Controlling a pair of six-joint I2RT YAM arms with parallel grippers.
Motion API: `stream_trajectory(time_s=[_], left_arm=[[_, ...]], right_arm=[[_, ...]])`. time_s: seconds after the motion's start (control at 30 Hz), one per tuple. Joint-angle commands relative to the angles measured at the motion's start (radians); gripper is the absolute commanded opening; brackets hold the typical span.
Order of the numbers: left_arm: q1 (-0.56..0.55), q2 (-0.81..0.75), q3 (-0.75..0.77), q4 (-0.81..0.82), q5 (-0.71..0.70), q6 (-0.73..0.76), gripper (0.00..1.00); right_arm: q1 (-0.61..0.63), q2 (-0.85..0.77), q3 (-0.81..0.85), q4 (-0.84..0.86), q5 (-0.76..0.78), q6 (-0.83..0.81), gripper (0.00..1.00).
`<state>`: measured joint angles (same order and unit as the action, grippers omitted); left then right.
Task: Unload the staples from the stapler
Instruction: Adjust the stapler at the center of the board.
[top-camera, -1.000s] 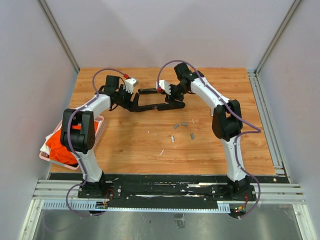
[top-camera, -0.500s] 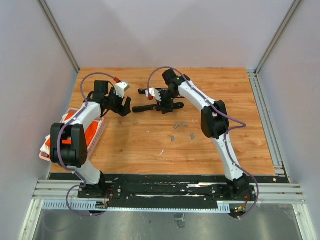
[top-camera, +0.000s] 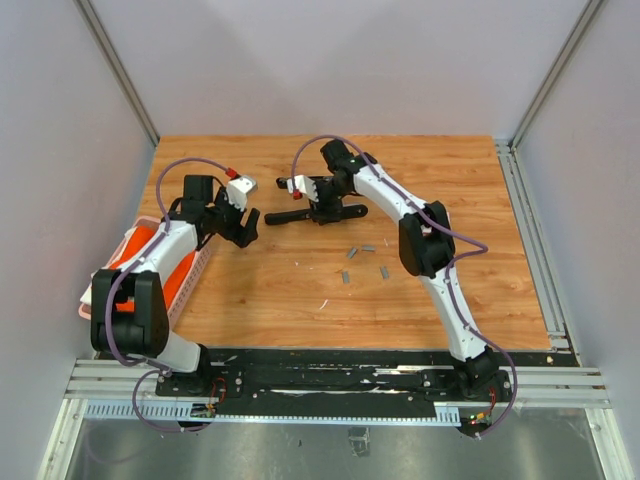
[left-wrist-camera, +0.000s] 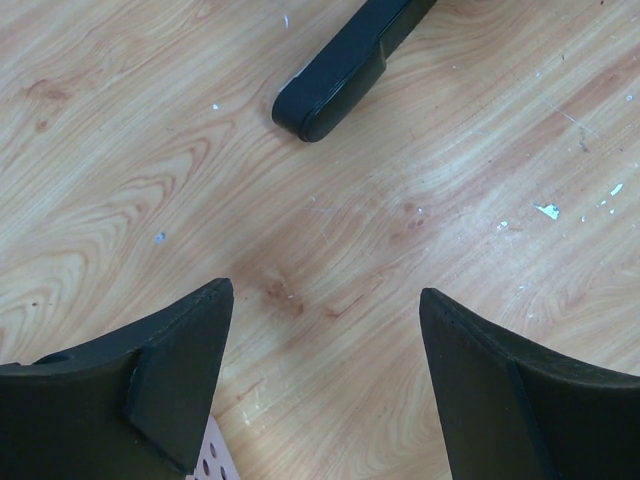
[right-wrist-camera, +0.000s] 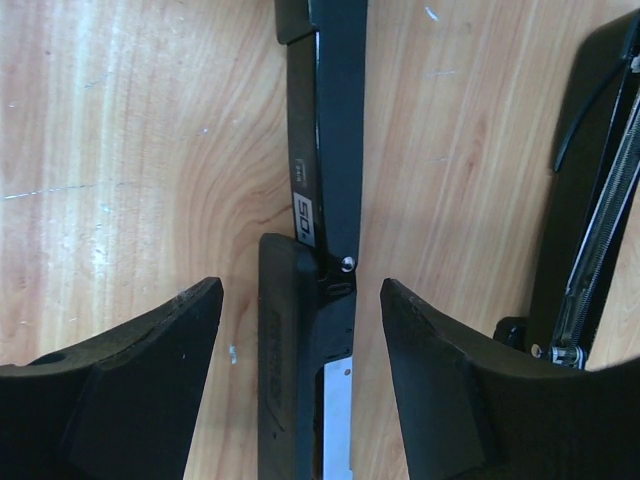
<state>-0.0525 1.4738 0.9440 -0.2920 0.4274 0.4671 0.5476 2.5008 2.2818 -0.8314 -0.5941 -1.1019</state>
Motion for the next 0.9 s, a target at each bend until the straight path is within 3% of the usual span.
stream_trajectory(time_s=[0.0, 0.3, 0.67, 0.73, 0.87], left_arm=[[0.01, -0.034, -0.008, 0.01, 0.004, 0.012, 0.8], [0.01, -0.054, -0.037, 0.019, 0.018, 0.016, 0.8], [0.01, -0.084, -0.063, 0.042, 0.018, 0.018, 0.8], [0.01, -0.085, -0.066, 0.042, 0.017, 0.018, 0.8], [0.01, -0.094, -0.075, 0.049, 0.015, 0.018, 0.8]], right_arm=[[0.024, -0.015, -0.019, 0.069, 0.03, 0.023, 0.67], [0.04, 0.013, -0.017, -0.01, 0.022, -0.048, 0.7], [0.049, 0.076, 0.024, -0.051, 0.081, -0.067, 0.65], [0.049, 0.077, 0.025, -0.051, 0.087, -0.066, 0.62], [0.049, 0.075, 0.028, -0.035, 0.099, -0.047, 0.43]])
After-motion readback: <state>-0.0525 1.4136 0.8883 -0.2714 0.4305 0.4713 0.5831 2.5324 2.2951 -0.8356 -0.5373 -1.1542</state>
